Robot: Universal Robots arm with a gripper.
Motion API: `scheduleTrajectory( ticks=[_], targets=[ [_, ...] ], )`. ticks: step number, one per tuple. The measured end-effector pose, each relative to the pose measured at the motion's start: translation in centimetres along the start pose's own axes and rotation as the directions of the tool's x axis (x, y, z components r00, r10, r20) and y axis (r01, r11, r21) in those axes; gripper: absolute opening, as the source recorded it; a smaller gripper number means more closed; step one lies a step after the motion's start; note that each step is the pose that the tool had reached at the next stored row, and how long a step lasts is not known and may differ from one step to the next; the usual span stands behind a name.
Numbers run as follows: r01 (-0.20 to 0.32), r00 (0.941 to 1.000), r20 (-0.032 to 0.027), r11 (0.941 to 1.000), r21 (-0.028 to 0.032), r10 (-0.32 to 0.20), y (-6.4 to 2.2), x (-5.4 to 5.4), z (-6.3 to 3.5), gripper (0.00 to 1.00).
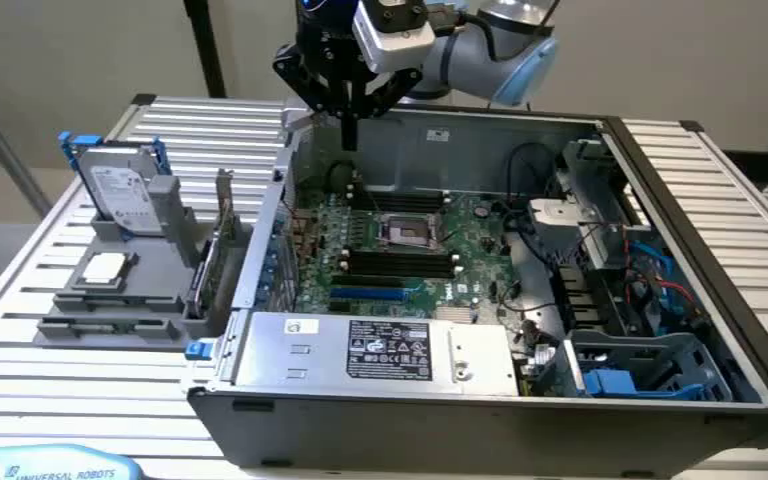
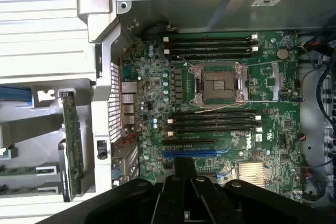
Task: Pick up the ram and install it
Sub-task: 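Reach for the ram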
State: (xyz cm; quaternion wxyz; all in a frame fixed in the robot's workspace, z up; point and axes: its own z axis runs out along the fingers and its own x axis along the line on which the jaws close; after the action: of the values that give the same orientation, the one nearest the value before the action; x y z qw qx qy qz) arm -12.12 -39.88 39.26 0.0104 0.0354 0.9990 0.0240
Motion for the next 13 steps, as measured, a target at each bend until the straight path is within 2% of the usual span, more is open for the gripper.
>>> scheduleTrajectory(
  ticks=[13],
  targets=[
    [0.000, 1.0000, 0.0000, 1.0000, 0.0001, 0.000, -0.01, 0.00, 0.00, 0.11]
  ],
)
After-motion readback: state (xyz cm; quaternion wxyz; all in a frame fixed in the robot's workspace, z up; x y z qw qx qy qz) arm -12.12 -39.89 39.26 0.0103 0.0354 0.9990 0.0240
